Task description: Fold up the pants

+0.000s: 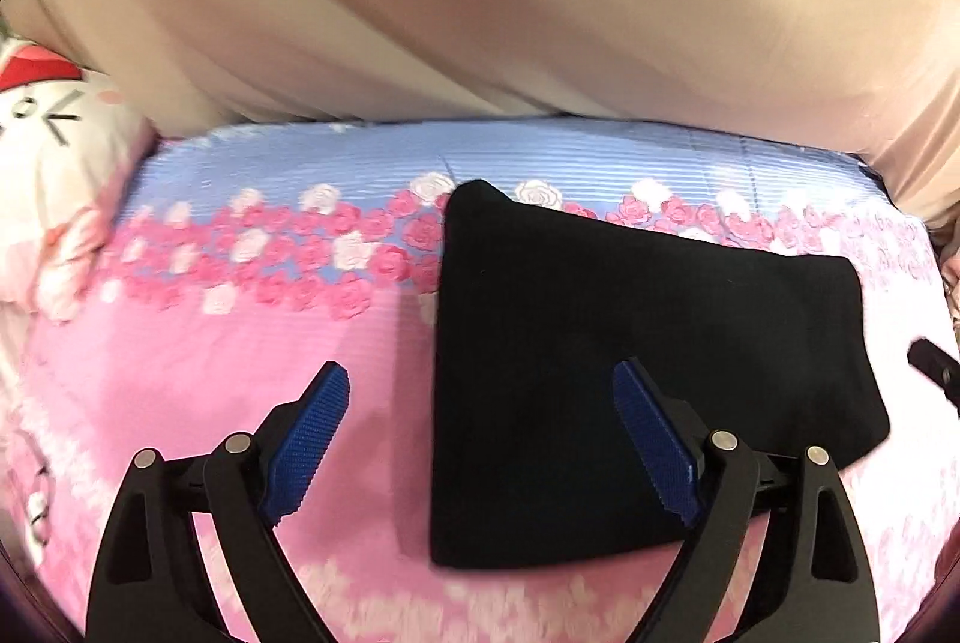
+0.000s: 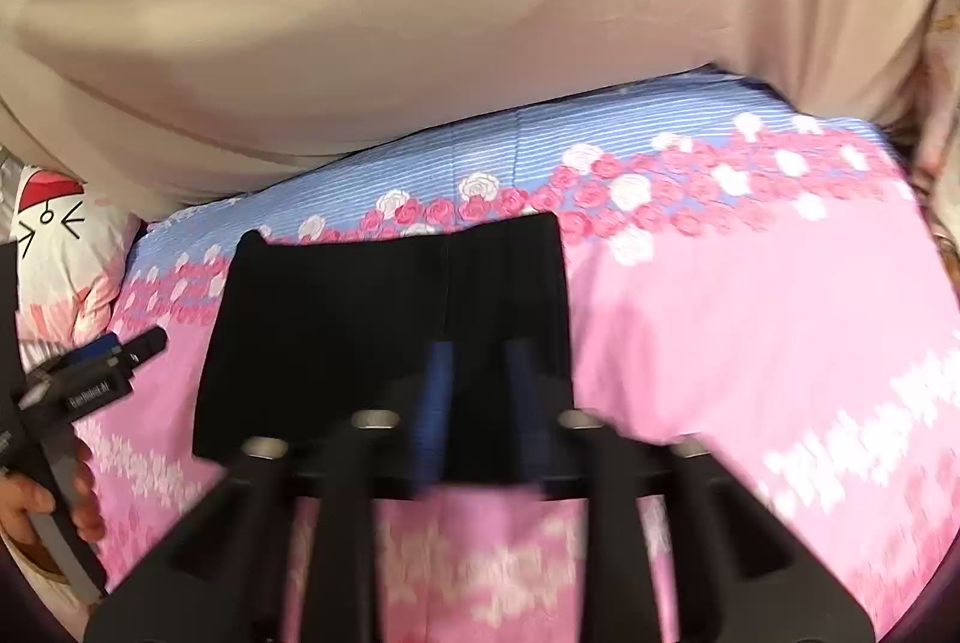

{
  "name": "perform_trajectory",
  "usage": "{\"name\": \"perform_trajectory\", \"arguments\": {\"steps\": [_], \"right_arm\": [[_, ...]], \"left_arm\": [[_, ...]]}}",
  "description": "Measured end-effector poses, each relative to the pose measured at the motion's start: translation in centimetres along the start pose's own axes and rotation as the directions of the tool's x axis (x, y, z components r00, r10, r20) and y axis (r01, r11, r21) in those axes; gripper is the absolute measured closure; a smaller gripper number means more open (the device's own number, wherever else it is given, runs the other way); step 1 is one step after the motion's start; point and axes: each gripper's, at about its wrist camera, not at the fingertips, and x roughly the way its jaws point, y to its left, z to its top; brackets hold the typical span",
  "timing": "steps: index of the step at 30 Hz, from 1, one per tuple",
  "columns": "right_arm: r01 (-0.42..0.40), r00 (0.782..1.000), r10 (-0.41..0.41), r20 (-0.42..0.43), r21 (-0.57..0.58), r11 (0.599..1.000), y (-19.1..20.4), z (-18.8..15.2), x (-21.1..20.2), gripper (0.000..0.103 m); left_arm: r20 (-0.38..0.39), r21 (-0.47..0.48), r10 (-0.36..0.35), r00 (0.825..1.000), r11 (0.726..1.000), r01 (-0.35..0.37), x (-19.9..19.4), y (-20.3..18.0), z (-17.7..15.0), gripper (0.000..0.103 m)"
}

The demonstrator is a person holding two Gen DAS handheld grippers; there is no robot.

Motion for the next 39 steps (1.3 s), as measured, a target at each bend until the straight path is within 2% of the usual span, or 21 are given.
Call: {"name": "perform_trajectory", "arguments": {"steps": [1, 2, 5, 7, 10, 12, 15, 20, 27, 39], "right_arm": [[0.015, 1.000, -0.015, 0.013, 0.001, 1.000, 0.2, -0.8, -1.3, 0.038], [0.016, 1.000, -0.016, 0.019, -0.002, 1.000, 0.2, -1.2, -2.1, 0.034], [0.003, 1.000, -0.002, 0.023, -0.010, 1.000, 0.8, -2.6, -4.7, 0.033], [0.013, 1.000, -0.013, 0.028, 0.003, 1.000, 1.3, -3.2, -6.0, 0.025], [0.008, 0.998, -0.010, 0.058, 0.028, 1.000, 1.9, -3.8, -8.2, 0.015], [0.008, 0.997, -0.011, 0.080, 0.040, 0.999, 2.5, -4.1, -9.6, 0.013], [0.030, 0.993, -0.034, 0.115, 0.036, 0.999, 3.4, -4.7, -10.7, 0.006], [0.114, 0.984, -0.113, 0.140, -0.001, 0.993, 4.9, -5.6, -10.5, 0.006], [0.134, 0.983, -0.133, 0.127, 0.001, 0.991, 5.3, -6.1, -9.3, 0.006], [0.152, 0.981, -0.144, 0.130, -0.051, 0.987, 6.8, -6.6, -9.0, 0.006]], "left_arm": [[0.012, 0.010, 0.015, 1.000, 1.000, -0.015, -1.2, -0.3, -0.4, 0.015], [0.022, 0.026, 0.031, 0.999, 0.999, -0.031, -2.5, -0.8, -0.8, 0.015], [0.042, 0.072, 0.064, 0.997, 0.995, -0.067, -5.4, -1.7, -1.9, 0.014], [0.054, 0.095, 0.073, 0.996, 0.992, -0.078, -7.5, -2.5, -2.8, 0.014], [0.058, 0.104, 0.050, 0.997, 0.993, -0.055, -10.0, -3.2, -3.9, 0.012], [0.052, 0.092, 0.025, 0.998, 0.995, -0.030, -11.1, -3.5, -4.6, 0.011], [0.045, 0.105, 0.015, 0.999, 0.994, -0.020, -12.0, -4.1, -5.7, 0.011], [0.015, 0.117, 0.006, 1.000, 0.993, -0.008, -11.3, -4.7, -7.5, 0.011], [-0.021, 0.100, 0.012, 1.000, 0.995, -0.010, -8.8, -4.1, -8.7, 0.011], [0.044, 0.071, 0.055, 0.998, 0.996, -0.058, -8.7, -2.9, -8.6, 0.011]]}}
